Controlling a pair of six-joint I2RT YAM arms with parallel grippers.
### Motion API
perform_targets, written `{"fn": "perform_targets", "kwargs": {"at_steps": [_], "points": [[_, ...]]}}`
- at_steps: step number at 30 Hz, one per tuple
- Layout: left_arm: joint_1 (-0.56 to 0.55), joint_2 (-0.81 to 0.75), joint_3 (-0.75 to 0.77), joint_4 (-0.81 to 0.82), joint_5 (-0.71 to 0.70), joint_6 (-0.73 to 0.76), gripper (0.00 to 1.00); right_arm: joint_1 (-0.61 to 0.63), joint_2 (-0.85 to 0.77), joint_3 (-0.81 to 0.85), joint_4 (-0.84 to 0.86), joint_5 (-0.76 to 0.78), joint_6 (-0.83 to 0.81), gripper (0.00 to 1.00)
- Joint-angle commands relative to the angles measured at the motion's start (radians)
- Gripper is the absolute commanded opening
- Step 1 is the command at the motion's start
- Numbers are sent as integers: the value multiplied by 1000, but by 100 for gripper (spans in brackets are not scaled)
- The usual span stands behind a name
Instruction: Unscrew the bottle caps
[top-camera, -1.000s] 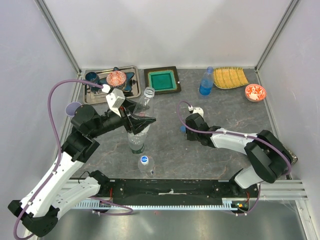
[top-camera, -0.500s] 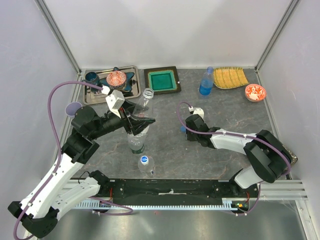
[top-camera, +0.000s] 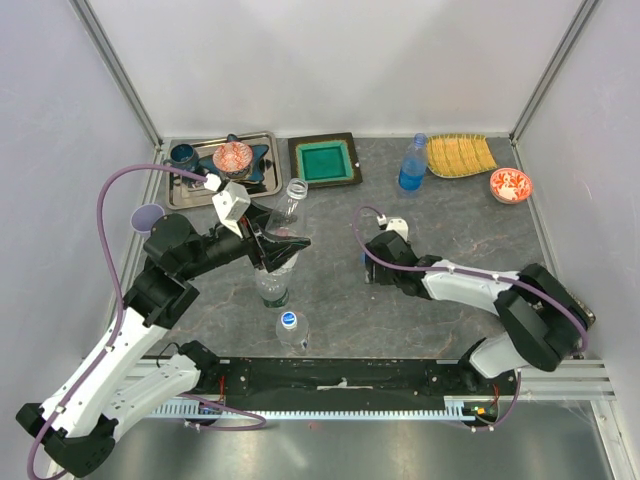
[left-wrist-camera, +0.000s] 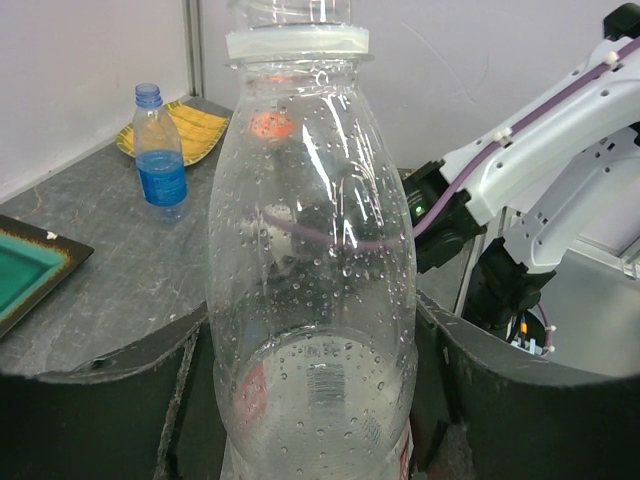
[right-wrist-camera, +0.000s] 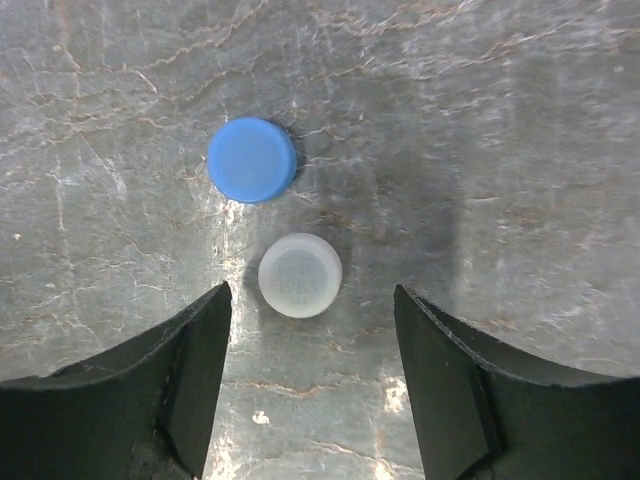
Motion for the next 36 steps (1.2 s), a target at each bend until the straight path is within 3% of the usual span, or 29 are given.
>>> {"fn": "perform_targets", "kwargs": {"at_steps": [1,7,11,18,22,29,32,36], "points": [[5,-10,1,21,-30,49,45,2,-144,108,-148,85,1,78],[5,48,51,38,-20,53,46,1,-287,514,-407,218,-99,85],[5,129,120,55,29,55,46,-1,-405,683,-366,67,-195,86],[4,342,272,64,356,-3,47,1,-450,789,-220,-465,-133,89],[-21,405,300,84,437,-28,47,-1,-431,791,-208,-515,-125,92],[-47,433,309,86,447,-36,47,-1,-392,769,-164,-573,-102,93],[-50,431,306,86,444,-34,47,-1,-376,763,-165,-576,-102,91],[-50,424,303,86,433,-22,47,-1,-375,752,-148,-584,-97,79]]}}
